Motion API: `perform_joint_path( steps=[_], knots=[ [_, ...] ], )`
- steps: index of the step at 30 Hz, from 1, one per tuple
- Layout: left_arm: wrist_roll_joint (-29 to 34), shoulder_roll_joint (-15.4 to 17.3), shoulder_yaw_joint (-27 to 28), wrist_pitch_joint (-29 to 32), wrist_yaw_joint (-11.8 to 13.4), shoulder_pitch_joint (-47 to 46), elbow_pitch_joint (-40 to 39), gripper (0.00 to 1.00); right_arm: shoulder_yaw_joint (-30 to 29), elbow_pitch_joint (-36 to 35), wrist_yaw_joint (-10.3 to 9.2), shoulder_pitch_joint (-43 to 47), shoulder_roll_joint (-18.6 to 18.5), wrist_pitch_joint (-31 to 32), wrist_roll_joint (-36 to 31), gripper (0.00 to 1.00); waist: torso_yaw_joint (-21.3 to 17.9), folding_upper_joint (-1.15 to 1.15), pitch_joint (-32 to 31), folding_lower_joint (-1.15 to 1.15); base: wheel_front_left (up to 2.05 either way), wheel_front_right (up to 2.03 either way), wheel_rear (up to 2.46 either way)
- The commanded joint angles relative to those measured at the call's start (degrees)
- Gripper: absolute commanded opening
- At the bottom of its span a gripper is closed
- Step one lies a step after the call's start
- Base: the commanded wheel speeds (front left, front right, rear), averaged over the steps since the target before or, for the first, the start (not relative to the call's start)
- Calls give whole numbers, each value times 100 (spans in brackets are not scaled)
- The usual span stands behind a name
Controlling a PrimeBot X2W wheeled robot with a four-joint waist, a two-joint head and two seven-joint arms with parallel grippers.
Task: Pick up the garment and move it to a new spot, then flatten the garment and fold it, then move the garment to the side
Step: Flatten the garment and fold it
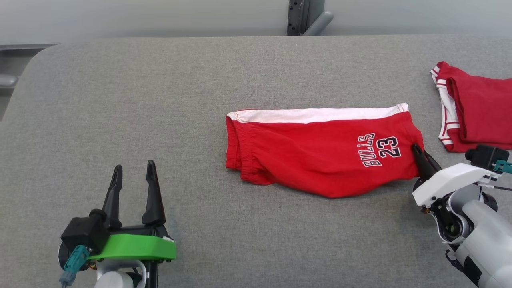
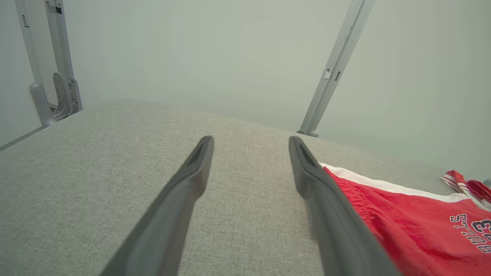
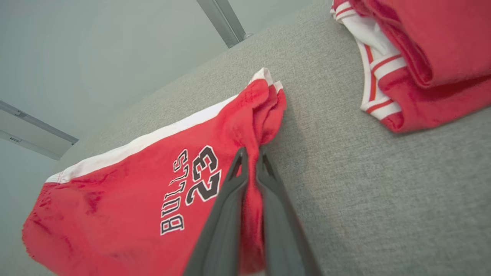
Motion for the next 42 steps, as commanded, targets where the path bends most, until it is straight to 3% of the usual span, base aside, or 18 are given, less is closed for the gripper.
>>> perform_joint_path(
  steps=[1, 11, 21, 28, 42],
  knots=[
    [41, 16, 3, -1, 1, 101, 9, 100, -44, 9, -5, 69, -4, -27, -64, 0, 28, 38, -41, 0, 0, 0, 0],
    [-18, 15, -20, -1, 19, 209, 29, 100, 16, -286, -4, -360, 234, 68, -513, 0, 254, 38, -213, 0, 0, 0, 0],
    [-84, 13, -97, -1, 33, 189, 15, 100, 366, -819, -4, -798, 1006, 427, -961, 0, 632, 38, -193, 0, 0, 0, 0],
    [-176, 13, -213, -1, 66, 90, 37, 100, 668, -652, -4, -899, 1550, 689, -1131, 0, 971, 38, -108, 0, 0, 0, 0],
    [-262, 12, -262, -1, 125, -6, 42, 100, 1021, 123, -3, -1102, 1858, 675, -1401, 0, 1193, 38, 24, 0, 0, 0, 0]
  ],
)
